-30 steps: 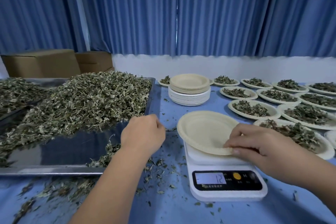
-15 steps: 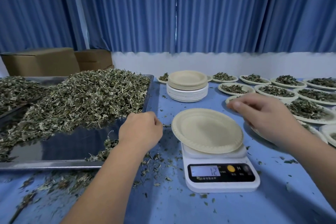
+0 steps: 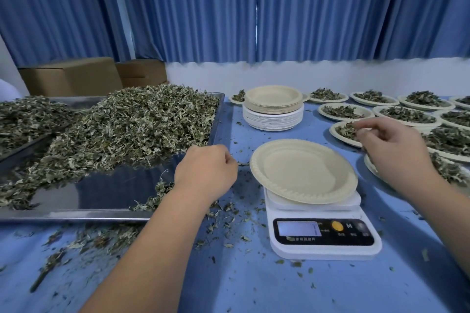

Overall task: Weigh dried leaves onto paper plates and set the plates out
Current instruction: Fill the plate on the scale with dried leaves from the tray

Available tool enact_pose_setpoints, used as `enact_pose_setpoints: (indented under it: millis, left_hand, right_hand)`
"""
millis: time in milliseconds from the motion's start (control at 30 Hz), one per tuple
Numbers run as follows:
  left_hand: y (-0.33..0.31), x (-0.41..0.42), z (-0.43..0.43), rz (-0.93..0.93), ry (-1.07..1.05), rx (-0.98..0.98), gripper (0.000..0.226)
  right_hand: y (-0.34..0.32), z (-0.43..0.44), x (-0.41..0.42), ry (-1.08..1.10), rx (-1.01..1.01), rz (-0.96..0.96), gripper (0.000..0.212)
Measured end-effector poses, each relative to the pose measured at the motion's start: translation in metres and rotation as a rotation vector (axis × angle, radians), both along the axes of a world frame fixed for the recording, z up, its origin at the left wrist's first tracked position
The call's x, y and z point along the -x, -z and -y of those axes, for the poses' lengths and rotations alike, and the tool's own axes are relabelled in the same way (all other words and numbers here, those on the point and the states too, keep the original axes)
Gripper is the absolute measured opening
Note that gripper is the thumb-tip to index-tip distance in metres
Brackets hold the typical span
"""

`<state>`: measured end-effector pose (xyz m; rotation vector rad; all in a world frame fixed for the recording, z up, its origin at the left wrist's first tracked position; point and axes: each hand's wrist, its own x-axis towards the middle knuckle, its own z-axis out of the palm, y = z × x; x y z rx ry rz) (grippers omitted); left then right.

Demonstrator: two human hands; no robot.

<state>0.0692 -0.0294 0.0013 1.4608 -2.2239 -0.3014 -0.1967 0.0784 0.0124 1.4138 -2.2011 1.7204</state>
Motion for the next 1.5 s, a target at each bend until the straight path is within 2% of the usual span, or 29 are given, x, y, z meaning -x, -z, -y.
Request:
enact_pose_setpoints:
  millis: [167,267,367,467,567,633,767,1000,1167,1367,1500]
  left_hand:
    - [0.0,-0.003,0.0,-0.005,0.03,0.003,0.019]
    - [0.001,-0.005,0.002,-0.018,0.041,-0.009,0.017]
    - [0.001,-0.005,0.003,-0.008,0.037,-0.003,0.018]
    - [0.0,-0.005,0.004,0.005,0.037,0.003,0.019]
    - [0.0,-0.004,0.004,0.02,0.035,-0.004,0.019]
    - [0.0,-0.004,0.002,0.024,0.032,0.001,0.019]
    - [-0.002,-0.001,-0.003,-0.004,0.054,0.036,0.017]
    - [-0.007,0.007,-0.018,-0.231,0.205,0.113,0.014]
    - [-0.007,0.017,-0.027,-0.332,0.192,0.151,0.013]
    - [-0.003,0.017,-0.029,-0.328,0.132,0.106,0.014]
    - [-0.002,0.019,-0.029,-0.314,0.142,0.055,0.014]
  right_hand:
    - [-0.001,-0.001,-0.01,-0.046,-0.053,-0.075,0.016]
    - [-0.01,-0.008,-0.009,-0.162,-0.137,-0.019,0.01]
    - [-0.025,-0.027,0.005,-0.386,-0.415,0.12,0.031]
    - [-0.034,-0.045,0.019,-0.585,-0.804,0.321,0.026]
    - [-0.029,-0.05,0.016,-0.683,-1.197,0.272,0.029]
    - [-0.024,-0.047,0.007,-0.711,-1.326,0.198,0.026]
    - [-0.024,-0.044,-0.004,-0.68,-1.328,0.149,0.024]
    - [-0.025,-0.044,-0.012,-0.641,-1.344,0.091,0.03]
    - [-0.022,-0.042,-0.012,-0.608,-1.352,0.127,0.033]
    - [-0.019,-0.04,-0.011,-0.64,-1.342,0.181,0.034]
    - [-0.021,-0.048,0.004,-0.737,-1.286,0.242,0.033]
